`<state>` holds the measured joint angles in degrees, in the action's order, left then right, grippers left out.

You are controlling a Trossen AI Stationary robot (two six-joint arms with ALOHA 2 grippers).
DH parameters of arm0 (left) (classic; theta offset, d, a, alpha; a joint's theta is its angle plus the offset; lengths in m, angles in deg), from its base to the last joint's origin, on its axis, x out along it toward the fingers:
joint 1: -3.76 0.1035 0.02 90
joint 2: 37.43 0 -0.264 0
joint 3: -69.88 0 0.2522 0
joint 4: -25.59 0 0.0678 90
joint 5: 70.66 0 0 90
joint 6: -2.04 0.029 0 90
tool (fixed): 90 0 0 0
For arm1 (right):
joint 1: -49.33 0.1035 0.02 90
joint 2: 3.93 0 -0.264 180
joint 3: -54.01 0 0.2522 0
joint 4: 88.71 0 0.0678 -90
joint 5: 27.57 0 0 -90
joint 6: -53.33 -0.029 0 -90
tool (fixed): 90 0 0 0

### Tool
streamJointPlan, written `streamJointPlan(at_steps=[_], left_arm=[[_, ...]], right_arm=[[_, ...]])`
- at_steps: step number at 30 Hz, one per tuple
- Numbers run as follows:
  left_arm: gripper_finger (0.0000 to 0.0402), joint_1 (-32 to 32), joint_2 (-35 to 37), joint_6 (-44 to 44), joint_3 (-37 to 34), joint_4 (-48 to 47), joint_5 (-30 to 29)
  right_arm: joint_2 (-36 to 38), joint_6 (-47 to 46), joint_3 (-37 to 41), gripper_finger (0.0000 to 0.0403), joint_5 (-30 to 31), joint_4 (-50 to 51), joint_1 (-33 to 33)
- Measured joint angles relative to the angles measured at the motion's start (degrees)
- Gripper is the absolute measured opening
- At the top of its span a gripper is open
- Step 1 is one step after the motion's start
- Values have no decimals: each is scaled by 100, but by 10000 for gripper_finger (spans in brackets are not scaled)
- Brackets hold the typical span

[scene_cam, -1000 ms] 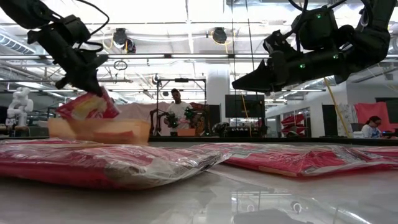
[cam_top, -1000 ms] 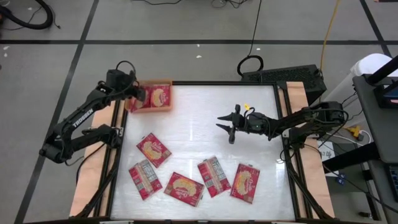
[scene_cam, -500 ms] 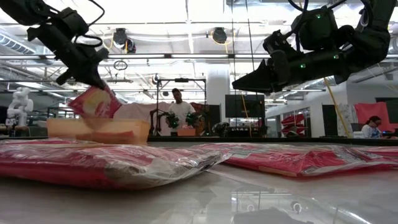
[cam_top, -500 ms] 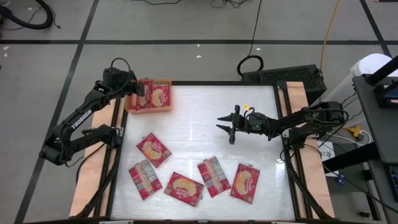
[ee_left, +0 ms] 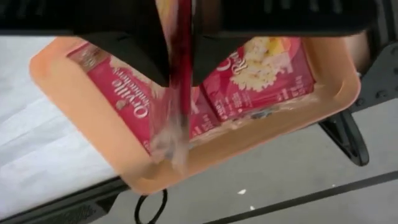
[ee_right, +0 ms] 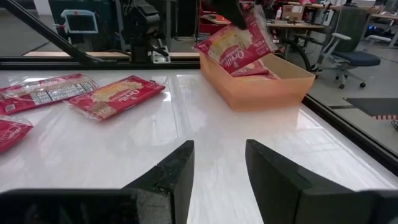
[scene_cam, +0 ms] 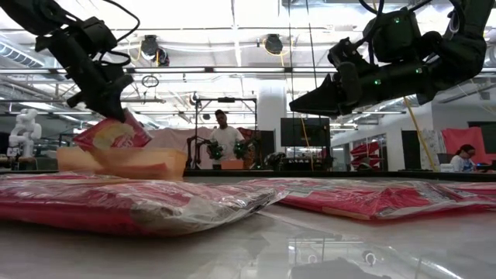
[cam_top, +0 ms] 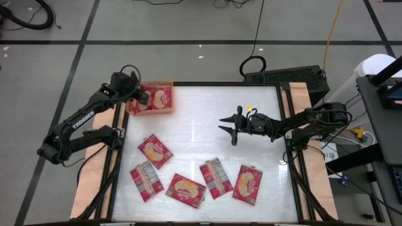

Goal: Sort popcorn bags into baskets
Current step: Put the red popcorn bag into the orange bin

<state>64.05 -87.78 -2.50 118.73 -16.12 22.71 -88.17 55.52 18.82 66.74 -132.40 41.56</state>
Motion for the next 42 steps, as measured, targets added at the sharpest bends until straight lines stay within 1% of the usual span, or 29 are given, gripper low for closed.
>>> streamJointPlan(at_steps=[3,9,11,14,16,18,22,26,29,32,34,37,42], left_arm=[[108,-138,-6,21,-6,-41,-296],[190,-523,-4,-6,-6,-113,-1135],[208,-654,-4,-82,-6,-87,-1371],[216,-896,-7,-67,-6,60,-1500],[209,-1129,-93,-83,-6,351,-1358],[194,-1416,-323,-142,-4,611,-1221],[153,-1824,-1149,-225,-4,1307,-1180],[103,-1778,-2149,-957,162,1701,-1255],[69,-1680,-2754,-1073,381,1747,-1261],[45,-1535,-3305,-1101,636,1767,-1093],[35,-1447,-3591,-1095,737,1748,-1009],[31,-1347,-3885,-1085,803,1738,-1017],[31,-1241,-3980,-1102,829,1518,-1329]], right_arm=[[1,-2,0,139,0,4,0],[1,-2,0,139,1,2,0],[1,-2,0,139,0,-1,0],[1,-2,0,139,2,-6,0],[0,-2,0,139,3,-9,-5],[1,-12,0,139,5,-11,-13],[0,-132,0,139,7,-85,-13],[1,-303,0,139,12,-111,-13],[1,-460,0,139,24,-104,-13],[1,-519,0,139,29,-100,-13],[-1,-520,0,139,31,-99,-13],[1,-516,0,139,46,-99,-13],[0,-518,0,139,46,-99,-13]])
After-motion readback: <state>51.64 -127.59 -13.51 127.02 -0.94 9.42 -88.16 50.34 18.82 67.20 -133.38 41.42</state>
